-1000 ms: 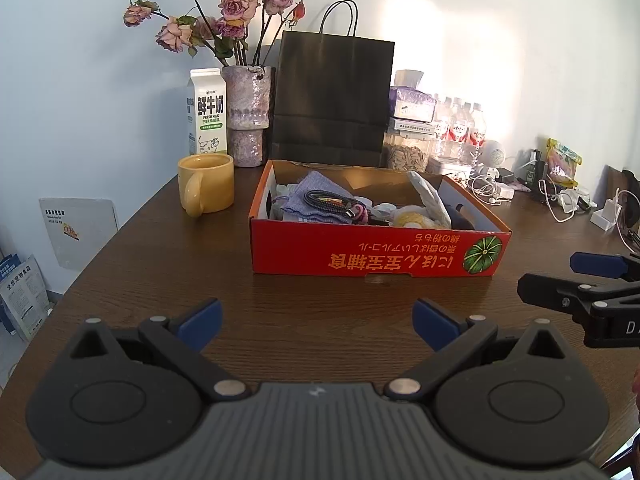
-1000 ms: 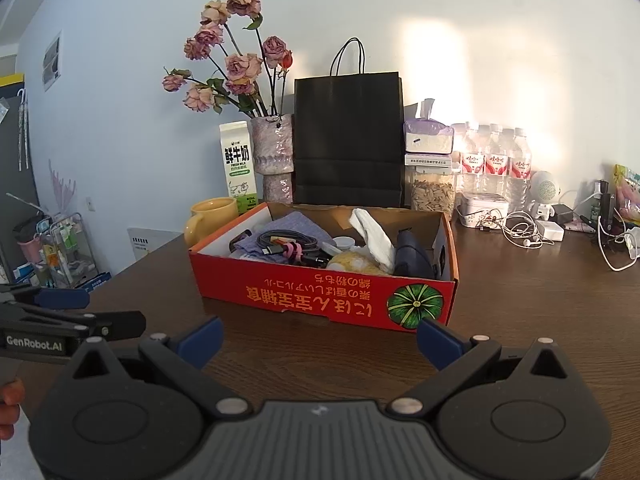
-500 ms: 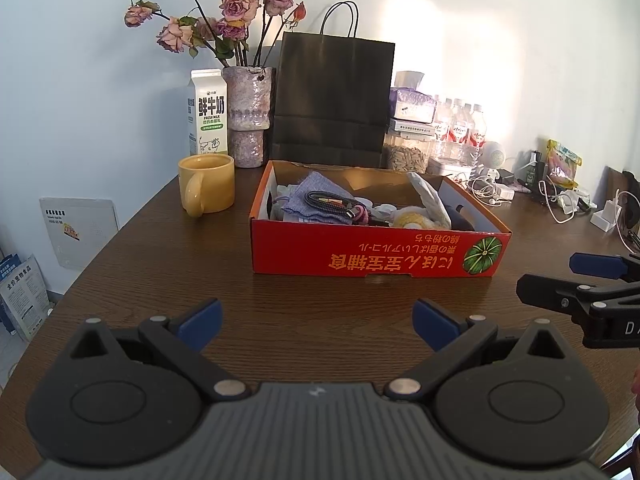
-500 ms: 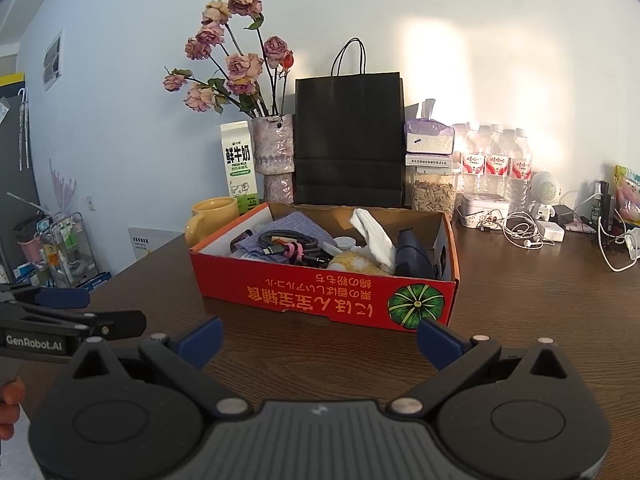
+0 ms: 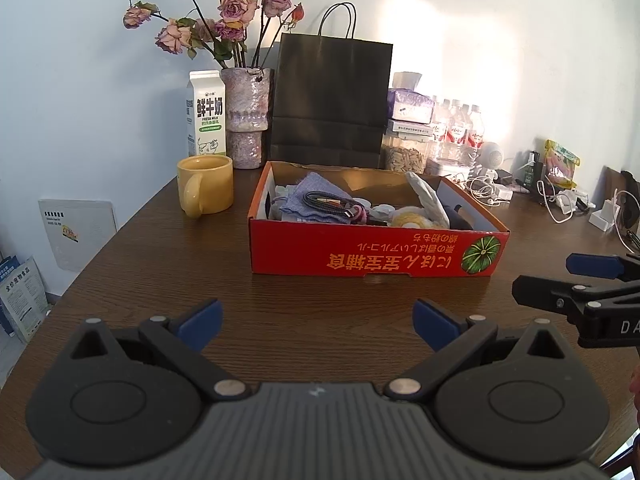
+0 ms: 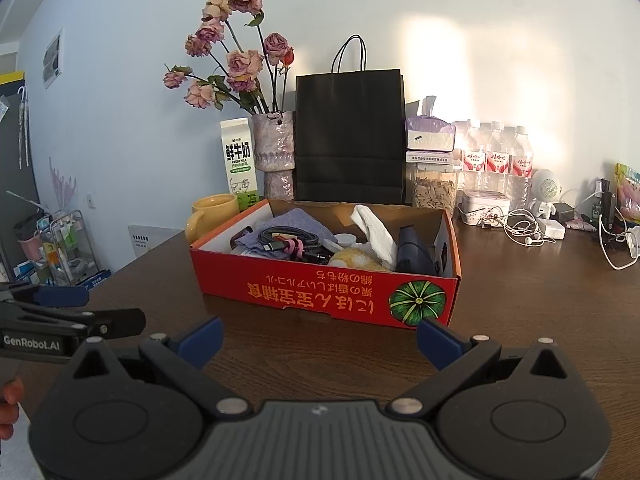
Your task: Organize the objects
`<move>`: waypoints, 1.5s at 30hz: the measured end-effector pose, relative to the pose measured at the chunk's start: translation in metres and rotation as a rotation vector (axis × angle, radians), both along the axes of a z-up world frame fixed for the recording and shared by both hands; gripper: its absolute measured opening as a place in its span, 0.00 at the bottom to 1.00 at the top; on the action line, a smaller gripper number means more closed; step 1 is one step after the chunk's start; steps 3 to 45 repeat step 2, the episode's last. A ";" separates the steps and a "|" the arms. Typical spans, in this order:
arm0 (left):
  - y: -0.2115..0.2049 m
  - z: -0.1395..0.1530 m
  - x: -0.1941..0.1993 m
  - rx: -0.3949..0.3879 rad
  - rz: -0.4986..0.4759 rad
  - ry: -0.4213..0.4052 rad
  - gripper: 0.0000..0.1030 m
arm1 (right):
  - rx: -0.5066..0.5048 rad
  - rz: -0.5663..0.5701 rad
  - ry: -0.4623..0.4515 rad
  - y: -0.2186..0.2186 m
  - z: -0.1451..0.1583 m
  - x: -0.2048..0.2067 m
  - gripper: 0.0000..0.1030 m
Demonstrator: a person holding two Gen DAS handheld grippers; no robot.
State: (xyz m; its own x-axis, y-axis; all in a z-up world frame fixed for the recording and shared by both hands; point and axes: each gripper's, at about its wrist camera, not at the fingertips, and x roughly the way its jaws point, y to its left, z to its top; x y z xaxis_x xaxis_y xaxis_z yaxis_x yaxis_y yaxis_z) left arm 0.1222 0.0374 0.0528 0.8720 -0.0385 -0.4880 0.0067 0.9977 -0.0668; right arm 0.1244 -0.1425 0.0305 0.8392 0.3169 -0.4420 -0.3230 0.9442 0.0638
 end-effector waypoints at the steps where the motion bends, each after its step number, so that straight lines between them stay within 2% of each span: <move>1: 0.000 -0.001 0.000 -0.002 -0.001 0.003 1.00 | -0.001 0.001 0.000 0.000 0.000 0.000 1.00; 45: -0.001 -0.001 -0.001 -0.002 -0.001 0.005 1.00 | -0.001 0.002 0.001 0.001 0.000 0.000 1.00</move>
